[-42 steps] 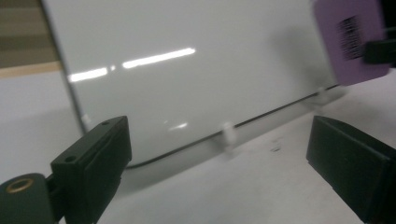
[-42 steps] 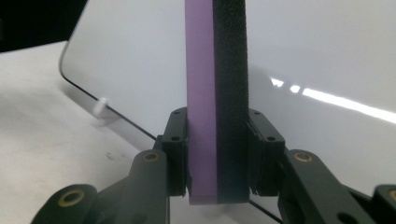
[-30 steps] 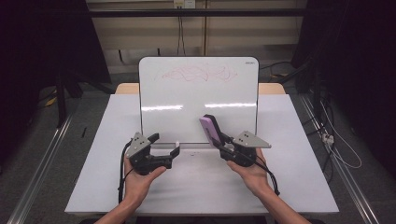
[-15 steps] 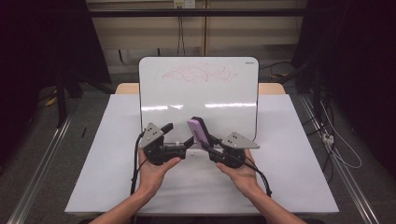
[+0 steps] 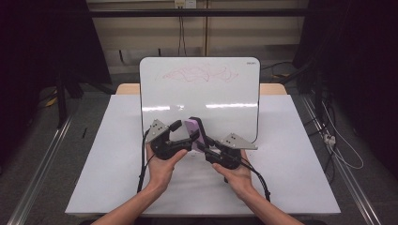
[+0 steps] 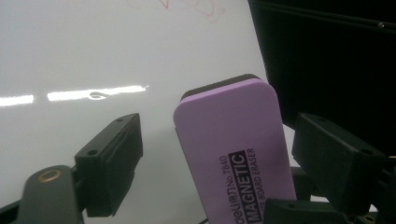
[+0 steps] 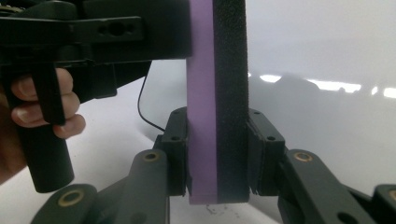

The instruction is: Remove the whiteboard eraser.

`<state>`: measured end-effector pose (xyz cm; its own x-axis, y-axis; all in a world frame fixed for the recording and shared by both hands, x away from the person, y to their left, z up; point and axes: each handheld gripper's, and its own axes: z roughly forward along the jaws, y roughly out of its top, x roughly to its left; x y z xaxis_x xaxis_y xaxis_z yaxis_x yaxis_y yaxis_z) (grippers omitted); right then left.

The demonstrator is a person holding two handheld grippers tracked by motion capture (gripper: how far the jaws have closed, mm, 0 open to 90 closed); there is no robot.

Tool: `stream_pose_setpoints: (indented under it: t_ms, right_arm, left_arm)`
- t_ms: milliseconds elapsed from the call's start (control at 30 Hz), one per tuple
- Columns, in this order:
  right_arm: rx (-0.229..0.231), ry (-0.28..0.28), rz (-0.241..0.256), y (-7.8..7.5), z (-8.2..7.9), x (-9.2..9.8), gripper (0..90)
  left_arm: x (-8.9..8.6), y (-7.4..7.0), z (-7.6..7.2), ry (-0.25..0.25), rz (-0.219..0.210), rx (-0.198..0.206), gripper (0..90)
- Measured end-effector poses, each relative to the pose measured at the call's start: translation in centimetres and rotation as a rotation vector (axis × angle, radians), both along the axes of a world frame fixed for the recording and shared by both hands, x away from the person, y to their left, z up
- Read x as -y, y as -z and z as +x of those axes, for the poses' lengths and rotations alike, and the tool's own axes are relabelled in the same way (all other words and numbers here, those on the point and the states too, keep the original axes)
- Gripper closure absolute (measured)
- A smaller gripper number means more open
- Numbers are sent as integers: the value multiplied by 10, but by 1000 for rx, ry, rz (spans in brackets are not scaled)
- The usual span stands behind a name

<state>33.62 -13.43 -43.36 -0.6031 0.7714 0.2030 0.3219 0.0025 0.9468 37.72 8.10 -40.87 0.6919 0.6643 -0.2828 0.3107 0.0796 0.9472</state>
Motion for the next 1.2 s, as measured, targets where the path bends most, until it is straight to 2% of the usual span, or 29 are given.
stream_pose_setpoints:
  t_ms: [67,200,300,367,533,600,700,767,867,933,1000,1033,1067,1133,1200]
  right_arm:
    - [-8,-1,17,1,0,-1,648]
    - [-34,0,67,2,0,-3,648]
    - [-38,5,76,3,1,-4,648]
    - [-54,5,98,4,1,-4,648]
    - [-55,16,121,4,1,-5,648]
    - [-58,19,132,4,0,-5,647]
    - [-58,23,143,4,0,-6,647]
    - [-65,28,164,3,1,-5,647]
    - [-50,24,156,2,1,-6,647]
    - [-51,26,154,3,1,-5,647]
    - [-47,28,147,3,1,-6,646]
    - [-49,26,139,4,1,-6,642]
    - [-49,24,134,4,1,-6,641]
    - [-44,22,127,4,1,-6,638]
    - [-50,12,110,3,1,-5,565]
  left_arm:
    - [2,2,1,19,0,-16,206]
    - [2,7,-1,21,-9,-12,276]
    - [2,8,-2,21,-22,-15,341]
    - [2,9,-4,14,-27,-10,344]
    - [3,10,-6,7,-38,-12,352]
    - [4,12,-6,5,-62,-20,355]
    - [4,12,-6,6,-66,-27,363]
    - [4,13,-5,9,-85,-28,369]
    - [4,11,-6,8,-91,-32,378]
    - [4,12,-6,7,-101,-57,386]
    - [5,12,-6,2,-109,-64,392]
    - [4,12,-6,21,-92,-67,407]
    - [5,11,-7,15,-108,-68,408]
    - [5,11,-6,21,-95,-60,410]
    - [2,10,-5,23,-89,-65,411]
